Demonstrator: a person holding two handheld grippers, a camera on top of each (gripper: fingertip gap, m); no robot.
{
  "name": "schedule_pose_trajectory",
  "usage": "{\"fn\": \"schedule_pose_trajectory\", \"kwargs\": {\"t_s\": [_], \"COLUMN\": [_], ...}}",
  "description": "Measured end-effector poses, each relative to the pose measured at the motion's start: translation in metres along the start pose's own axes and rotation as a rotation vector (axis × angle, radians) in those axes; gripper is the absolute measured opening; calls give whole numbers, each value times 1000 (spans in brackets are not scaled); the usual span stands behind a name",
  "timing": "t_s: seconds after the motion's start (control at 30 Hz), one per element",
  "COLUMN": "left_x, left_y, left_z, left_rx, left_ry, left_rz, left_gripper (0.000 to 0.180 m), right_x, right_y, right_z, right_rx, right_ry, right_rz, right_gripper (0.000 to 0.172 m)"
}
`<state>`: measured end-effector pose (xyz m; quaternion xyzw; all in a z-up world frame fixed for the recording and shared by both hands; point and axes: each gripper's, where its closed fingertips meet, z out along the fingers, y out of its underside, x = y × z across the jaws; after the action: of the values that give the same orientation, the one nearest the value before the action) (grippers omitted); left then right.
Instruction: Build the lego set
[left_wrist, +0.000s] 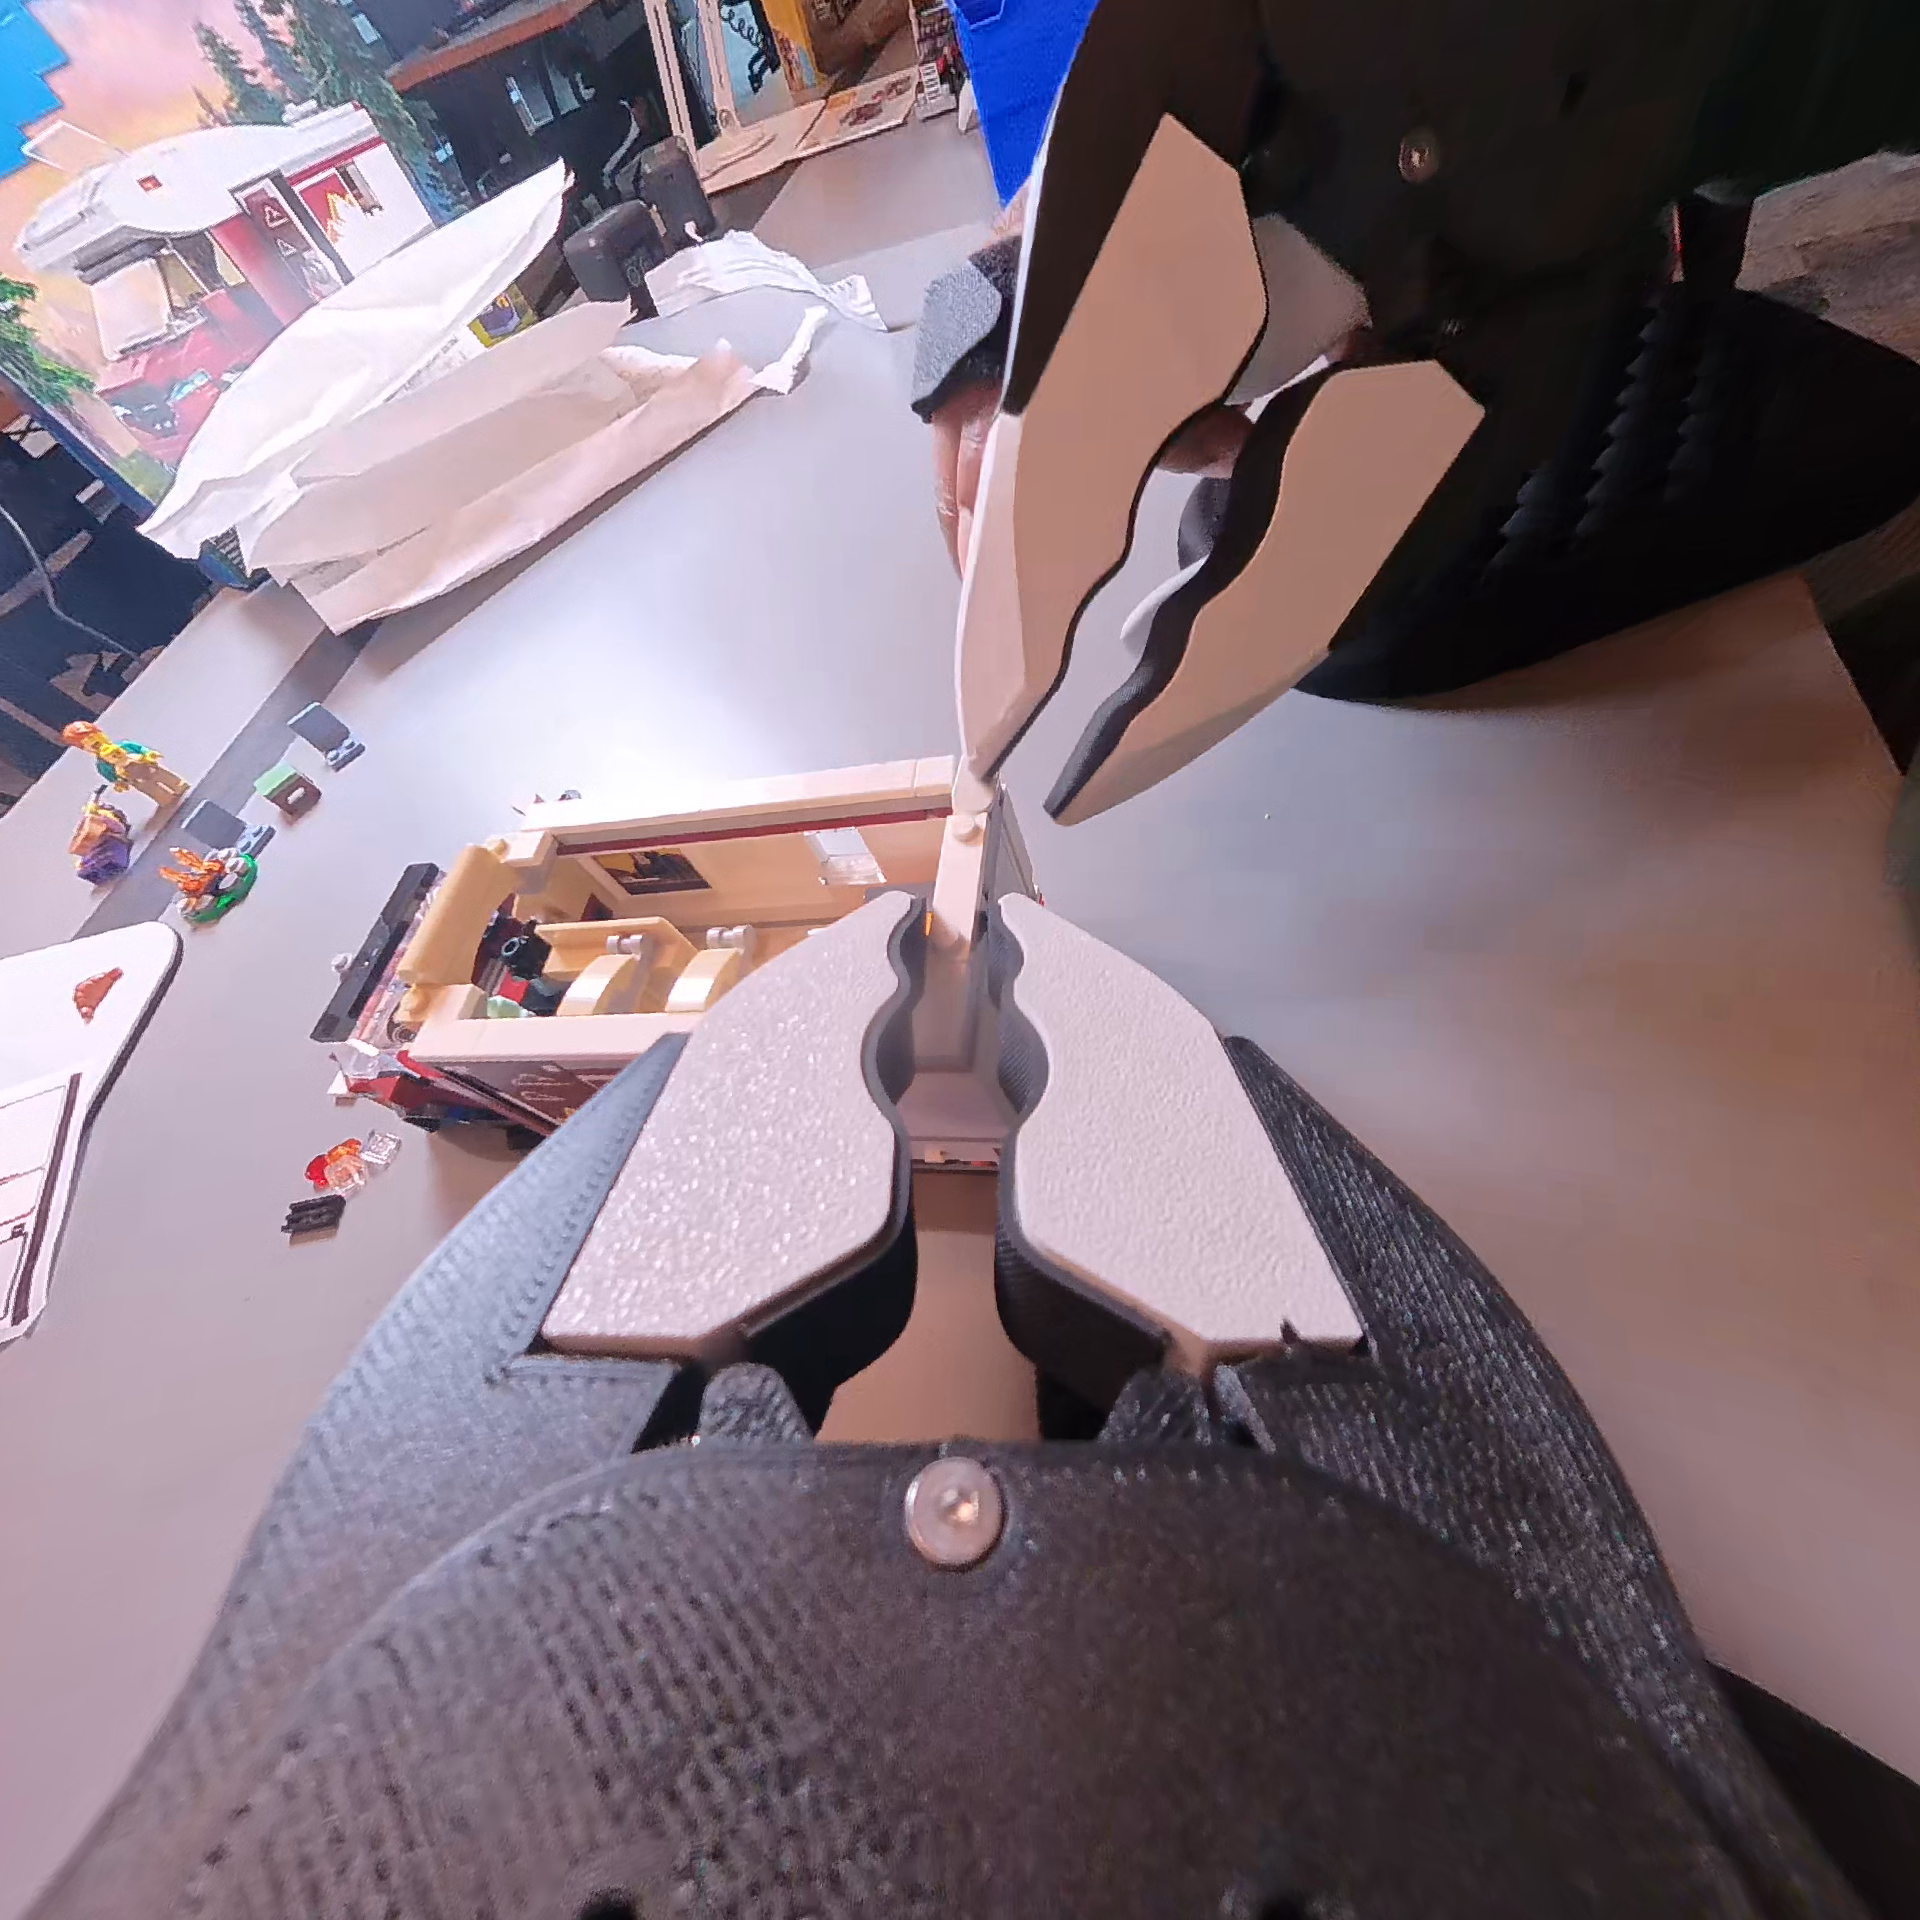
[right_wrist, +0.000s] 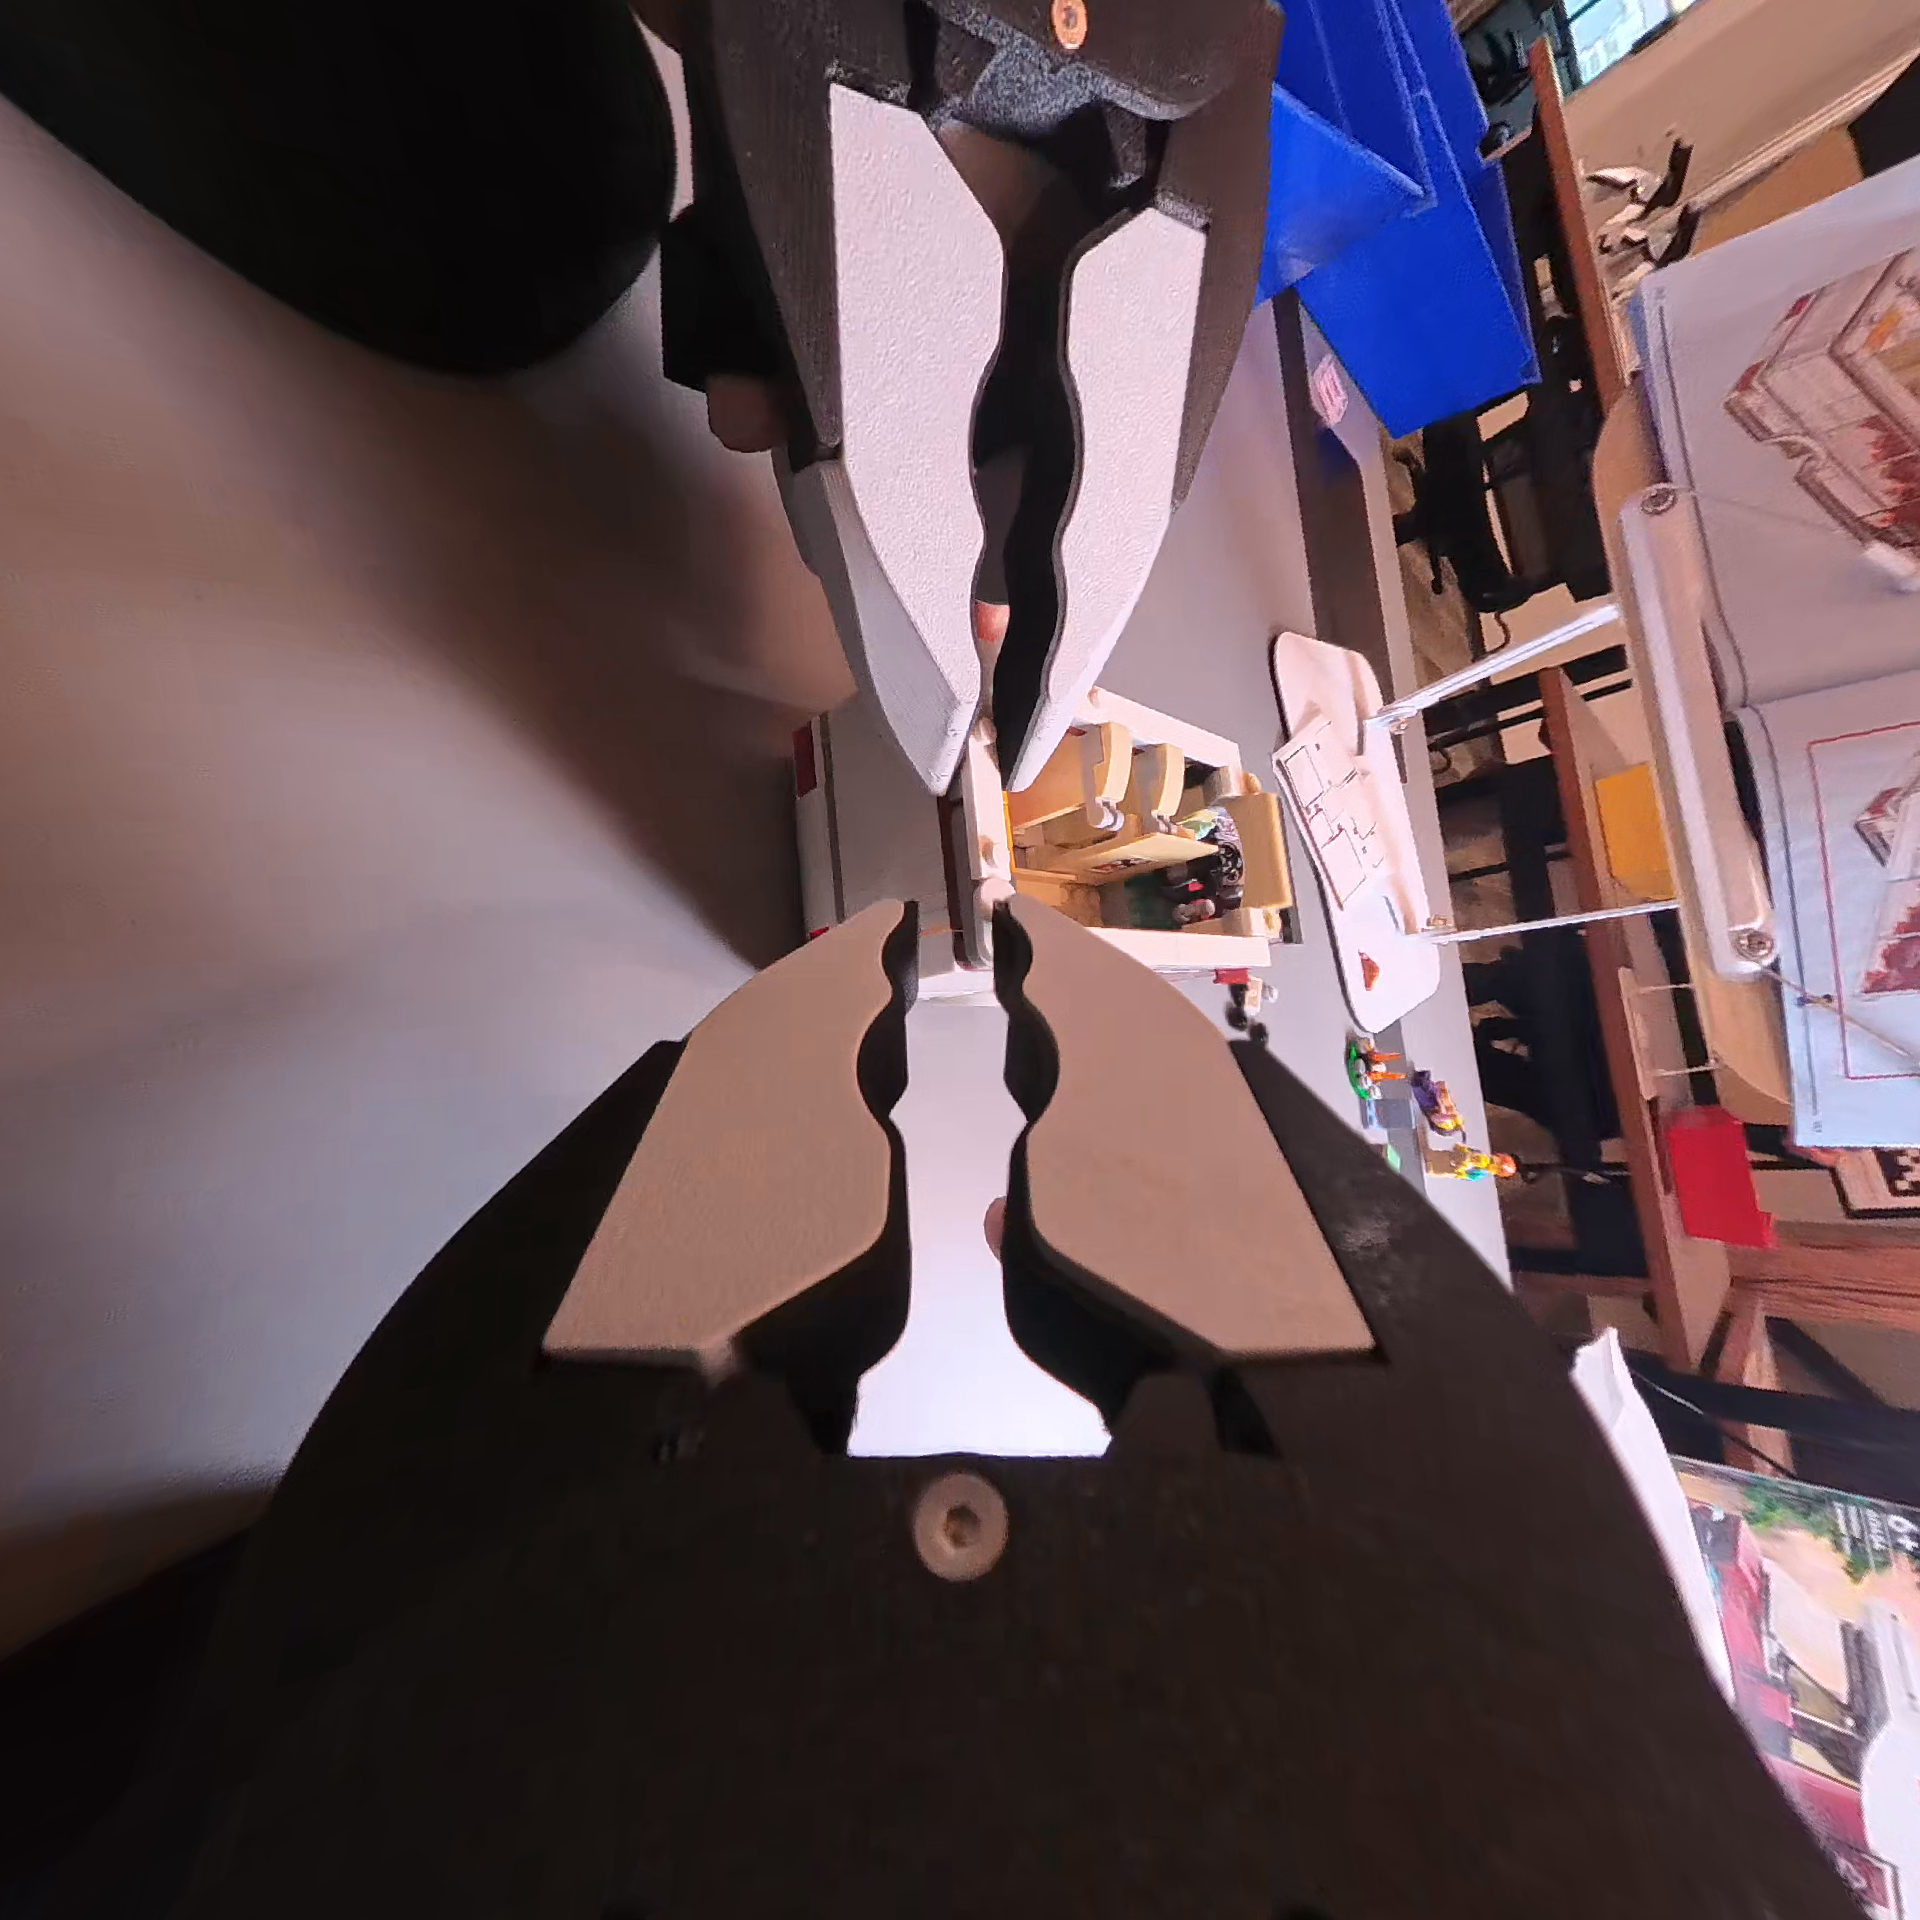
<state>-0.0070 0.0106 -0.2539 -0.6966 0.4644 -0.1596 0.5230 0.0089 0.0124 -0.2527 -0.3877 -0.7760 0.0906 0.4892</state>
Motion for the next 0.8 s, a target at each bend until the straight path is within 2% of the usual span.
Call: {"fn": "schedule_pose_trajectory", "kwargs": {"t_s": [0.17,0.33,0.5,0.8], "left_x": [0,1,0,0], "left_y": [0,-8,1,2], "left_z": [0,4,11,11], "left_rx": [-15,-37,-132,-159], "left_ry": [6,42,40,60], "left_rz": [6,-9,25,-14], "left_gripper": [11,23,12,10], "right_x": [0,1,3,2], "right_y": [-1,-1,1,4], "right_z": [0,0,1,5], "right_rx": [10,28,23,-15], "right_ry": [-12,-50,-75,-91], "right_rz": [31,92,140,89], "right_gripper": [13,13,14,18]}}
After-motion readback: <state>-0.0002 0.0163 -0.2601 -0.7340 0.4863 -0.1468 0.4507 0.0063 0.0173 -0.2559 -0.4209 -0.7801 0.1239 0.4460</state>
